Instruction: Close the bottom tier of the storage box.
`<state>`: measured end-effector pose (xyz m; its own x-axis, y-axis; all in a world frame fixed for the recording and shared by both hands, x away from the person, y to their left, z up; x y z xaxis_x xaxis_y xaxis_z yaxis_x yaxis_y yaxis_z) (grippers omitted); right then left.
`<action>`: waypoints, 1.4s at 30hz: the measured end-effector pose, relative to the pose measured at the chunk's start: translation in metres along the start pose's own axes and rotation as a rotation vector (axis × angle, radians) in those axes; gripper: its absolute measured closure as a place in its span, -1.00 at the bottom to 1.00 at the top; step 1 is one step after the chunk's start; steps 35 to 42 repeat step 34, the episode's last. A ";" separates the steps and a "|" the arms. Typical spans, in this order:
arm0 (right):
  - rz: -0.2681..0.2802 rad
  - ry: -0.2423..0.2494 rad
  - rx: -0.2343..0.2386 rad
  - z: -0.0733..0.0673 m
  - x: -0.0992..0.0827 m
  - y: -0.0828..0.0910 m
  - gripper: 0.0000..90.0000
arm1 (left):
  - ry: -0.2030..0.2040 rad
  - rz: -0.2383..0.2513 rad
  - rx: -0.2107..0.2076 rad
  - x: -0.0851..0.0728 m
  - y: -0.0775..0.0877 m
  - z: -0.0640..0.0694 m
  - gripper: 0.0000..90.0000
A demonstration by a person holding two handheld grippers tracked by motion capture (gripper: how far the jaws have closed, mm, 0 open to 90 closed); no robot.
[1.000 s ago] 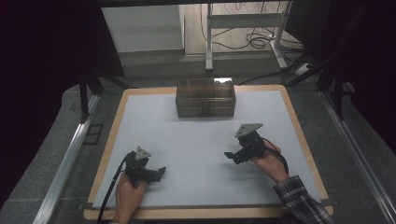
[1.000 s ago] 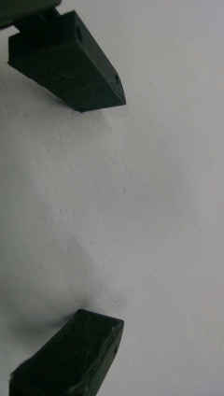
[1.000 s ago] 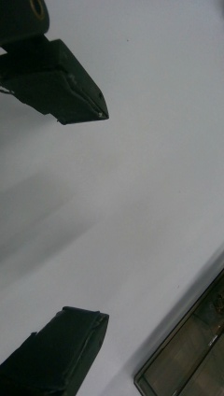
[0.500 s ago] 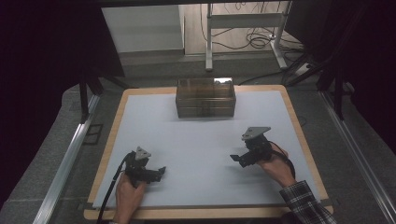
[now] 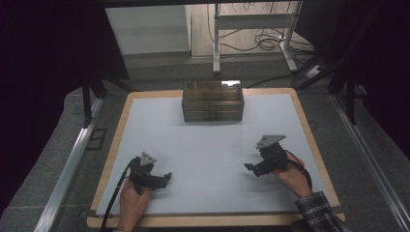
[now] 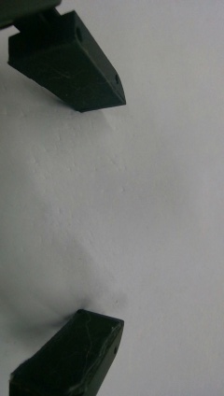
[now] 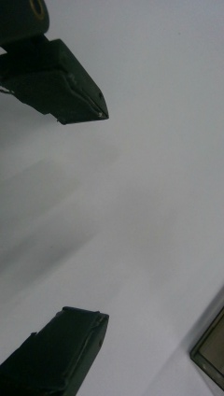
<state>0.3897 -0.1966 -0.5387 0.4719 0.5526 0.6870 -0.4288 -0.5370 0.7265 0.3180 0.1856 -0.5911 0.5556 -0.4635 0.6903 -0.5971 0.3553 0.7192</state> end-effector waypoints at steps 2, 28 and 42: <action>-0.007 0.002 -0.003 0.001 -0.003 0.000 -0.92 | 0.000 0.000 0.000 0.000 0.000 0.000 -1.00; -0.043 -0.053 0.043 0.007 -0.029 -0.012 -1.00 | 0.000 -0.001 0.000 0.000 0.000 0.000 -1.00; -0.015 -0.055 0.051 0.007 -0.031 -0.013 -1.00 | -0.002 -0.004 -0.001 0.000 0.000 0.000 -1.00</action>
Point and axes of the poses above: each handheld gripper's, and its own axes: y roughly backward along the jaws, x roughly out of its top, z roughly to its right, the point moved 5 cm from there along -y, roughly forward along the jaws, and after that the axes turned 11 degrees about -y, right-handed, at the moved point
